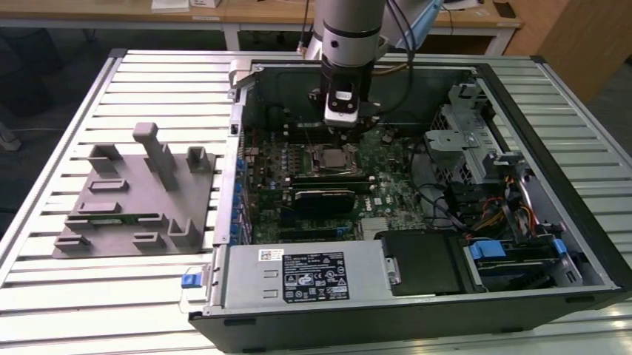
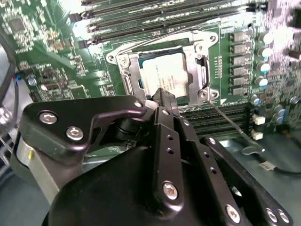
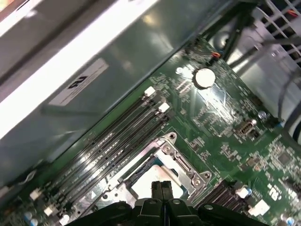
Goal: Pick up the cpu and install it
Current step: 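Close the cpu cover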
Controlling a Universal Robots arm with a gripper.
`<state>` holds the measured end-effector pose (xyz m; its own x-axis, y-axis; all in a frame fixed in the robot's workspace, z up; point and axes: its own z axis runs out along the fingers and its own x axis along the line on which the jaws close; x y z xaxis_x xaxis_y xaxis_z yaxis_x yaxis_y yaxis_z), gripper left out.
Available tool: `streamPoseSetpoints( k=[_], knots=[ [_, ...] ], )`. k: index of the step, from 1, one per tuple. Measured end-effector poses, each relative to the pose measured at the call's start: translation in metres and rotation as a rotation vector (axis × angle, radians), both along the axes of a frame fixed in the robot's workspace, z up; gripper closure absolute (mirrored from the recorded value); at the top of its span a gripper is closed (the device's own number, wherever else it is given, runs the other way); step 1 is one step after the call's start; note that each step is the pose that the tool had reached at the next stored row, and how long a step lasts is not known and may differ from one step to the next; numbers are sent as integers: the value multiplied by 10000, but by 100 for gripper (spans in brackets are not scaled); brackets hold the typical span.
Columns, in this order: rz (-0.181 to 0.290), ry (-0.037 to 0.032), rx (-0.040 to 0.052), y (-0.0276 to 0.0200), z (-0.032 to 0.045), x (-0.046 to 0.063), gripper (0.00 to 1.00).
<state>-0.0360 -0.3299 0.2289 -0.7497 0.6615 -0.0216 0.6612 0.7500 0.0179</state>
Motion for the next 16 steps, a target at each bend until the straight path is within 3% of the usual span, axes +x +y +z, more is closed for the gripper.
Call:
streamPoseSetpoints(
  k=[16],
  knots=[
    [2921,-1,-10,0,0,0,89]
  ],
)
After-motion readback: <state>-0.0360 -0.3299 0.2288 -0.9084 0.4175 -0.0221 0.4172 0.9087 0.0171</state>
